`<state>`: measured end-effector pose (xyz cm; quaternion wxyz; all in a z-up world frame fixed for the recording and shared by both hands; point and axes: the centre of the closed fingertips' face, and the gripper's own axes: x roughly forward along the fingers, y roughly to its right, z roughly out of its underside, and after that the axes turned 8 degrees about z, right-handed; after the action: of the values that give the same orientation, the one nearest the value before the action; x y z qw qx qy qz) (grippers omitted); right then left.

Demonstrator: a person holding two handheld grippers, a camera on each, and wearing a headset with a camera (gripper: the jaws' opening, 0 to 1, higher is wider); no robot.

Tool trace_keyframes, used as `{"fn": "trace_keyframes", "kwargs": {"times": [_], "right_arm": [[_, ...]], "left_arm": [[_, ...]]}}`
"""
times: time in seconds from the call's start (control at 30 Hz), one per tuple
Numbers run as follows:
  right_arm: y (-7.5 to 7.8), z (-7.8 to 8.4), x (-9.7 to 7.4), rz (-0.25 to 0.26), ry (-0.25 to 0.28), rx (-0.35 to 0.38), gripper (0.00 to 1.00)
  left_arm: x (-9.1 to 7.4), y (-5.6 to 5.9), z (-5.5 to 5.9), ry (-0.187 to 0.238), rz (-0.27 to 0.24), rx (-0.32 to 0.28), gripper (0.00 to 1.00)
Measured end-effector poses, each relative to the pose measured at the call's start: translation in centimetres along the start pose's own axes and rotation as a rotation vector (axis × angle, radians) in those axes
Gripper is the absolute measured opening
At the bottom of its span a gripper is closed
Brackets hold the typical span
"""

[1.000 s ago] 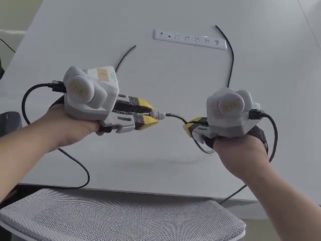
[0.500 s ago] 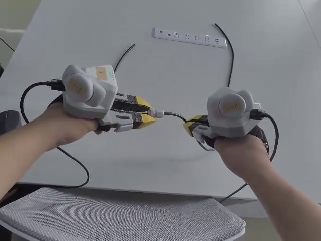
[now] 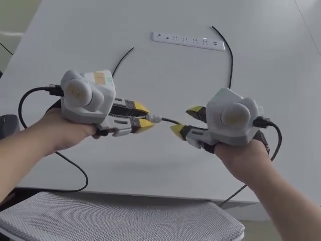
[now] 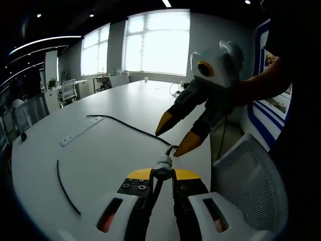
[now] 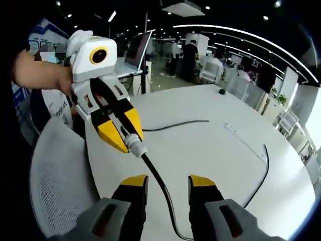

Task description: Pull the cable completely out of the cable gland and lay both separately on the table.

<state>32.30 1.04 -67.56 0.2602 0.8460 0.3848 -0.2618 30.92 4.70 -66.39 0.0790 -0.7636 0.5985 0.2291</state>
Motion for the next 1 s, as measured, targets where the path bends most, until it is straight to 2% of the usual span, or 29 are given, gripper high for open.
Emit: {"fn": "trace_keyframes", "kwargs": {"times": [0.07, 0.13, 0.37, 0.47, 0.53, 0.73, 1.0], "right_arm": [[-0.9, -0.8, 0.4, -0.019, 0.014, -0.090, 0.24], [-1.2, -1.0, 0.6, -0.024, 0.004, -0.134, 0.20], [-1.5, -1.2, 1.0, -0.031, -0.010, -0.219, 0.17], [-1.3, -1.0, 1.1, -0.030, -0.017, -0.230, 0.14], [-1.5, -0.8, 1.2, -0.044, -0.031, -0.211, 0.13], [-2.2, -0.9, 1.1, -0.065, -0.022, -0.241, 0.03], [-2.1, -1.2, 1.1, -0.063, 0.000, -0.210, 0.00]], "left_arm": [[0.1, 0.1, 0.0, -0.003, 0.003, 0.002, 0.15], [0.2, 0.2, -0.2, -0.006, 0.004, 0.007, 0.15], [0.1, 0.3, -0.4, -0.007, 0.002, 0.008, 0.15], [0.1, 0.5, -0.3, -0.006, 0.005, 0.003, 0.15], [0.2, 0.6, -0.2, -0.008, 0.004, 0.002, 0.15], [0.1, 0.5, -0.3, -0.004, 0.003, -0.005, 0.15], [0.0, 0.3, -0.5, 0.006, -0.005, -0.007, 0.15]]}}
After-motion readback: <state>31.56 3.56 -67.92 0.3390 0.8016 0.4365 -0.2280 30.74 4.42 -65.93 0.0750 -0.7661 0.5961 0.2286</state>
